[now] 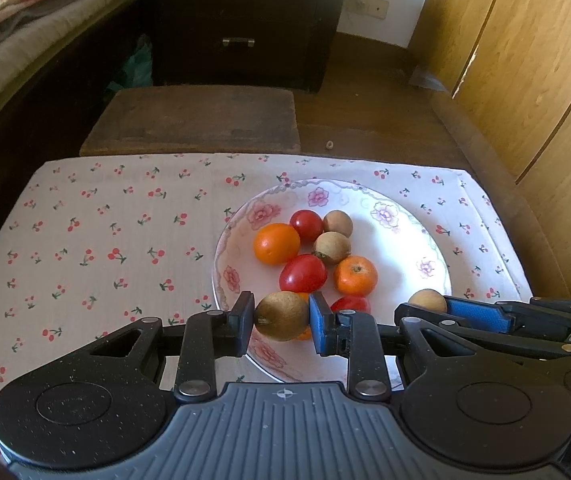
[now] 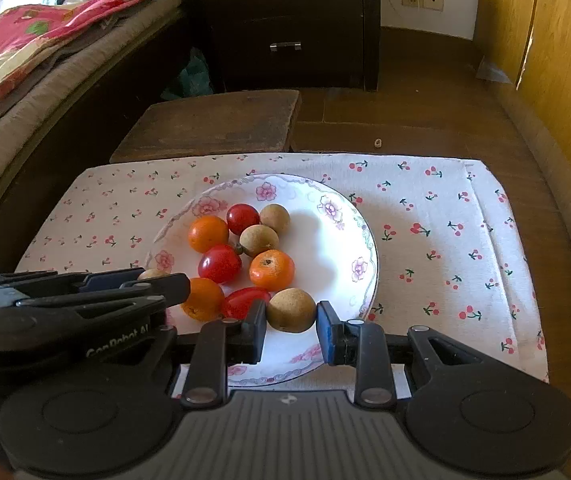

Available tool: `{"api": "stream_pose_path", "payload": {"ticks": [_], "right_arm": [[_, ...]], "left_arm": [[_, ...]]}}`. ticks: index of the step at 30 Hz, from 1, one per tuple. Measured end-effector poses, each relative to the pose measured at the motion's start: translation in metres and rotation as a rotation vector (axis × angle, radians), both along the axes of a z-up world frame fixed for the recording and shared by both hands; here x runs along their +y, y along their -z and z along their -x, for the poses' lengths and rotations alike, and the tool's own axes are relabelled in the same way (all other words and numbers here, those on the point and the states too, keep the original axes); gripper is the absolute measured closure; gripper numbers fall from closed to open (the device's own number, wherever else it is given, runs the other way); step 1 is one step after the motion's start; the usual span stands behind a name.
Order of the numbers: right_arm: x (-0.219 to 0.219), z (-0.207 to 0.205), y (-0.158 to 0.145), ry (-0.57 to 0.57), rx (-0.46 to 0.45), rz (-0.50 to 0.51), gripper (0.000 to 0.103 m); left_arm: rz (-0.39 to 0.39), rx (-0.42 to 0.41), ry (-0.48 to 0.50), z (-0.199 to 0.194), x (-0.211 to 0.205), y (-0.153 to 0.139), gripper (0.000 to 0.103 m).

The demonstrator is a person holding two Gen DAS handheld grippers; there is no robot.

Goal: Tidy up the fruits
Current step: 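Carry both tan fruits over the bowl with both grippers, then lower both tan fruits into the bowl and open both grippers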

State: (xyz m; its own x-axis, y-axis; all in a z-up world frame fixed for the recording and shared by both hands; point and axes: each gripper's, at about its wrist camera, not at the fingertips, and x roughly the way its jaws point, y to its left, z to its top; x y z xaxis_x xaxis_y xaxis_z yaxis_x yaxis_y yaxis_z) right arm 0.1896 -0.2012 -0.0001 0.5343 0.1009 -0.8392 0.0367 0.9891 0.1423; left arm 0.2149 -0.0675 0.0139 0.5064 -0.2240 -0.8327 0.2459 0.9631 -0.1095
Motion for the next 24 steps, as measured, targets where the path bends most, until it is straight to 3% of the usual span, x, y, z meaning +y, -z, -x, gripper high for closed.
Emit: {"api": "stream_pose_path", "payload": {"ticks": [17,24], "right_arm": [[0.0004,-0.0064,0.01,0.02,-0.001,0.0,0.073],[-0.0018,-0.0076,0.0104,0.032,-0.002,-0.003,0.072]], "left_arm": [[0.007,0.013,-0.02,-0.0059,0.0018,0.009,0.066],[0.009,0.012,-0.028,-0.0062,0.0023,0.01,0.059]]}}
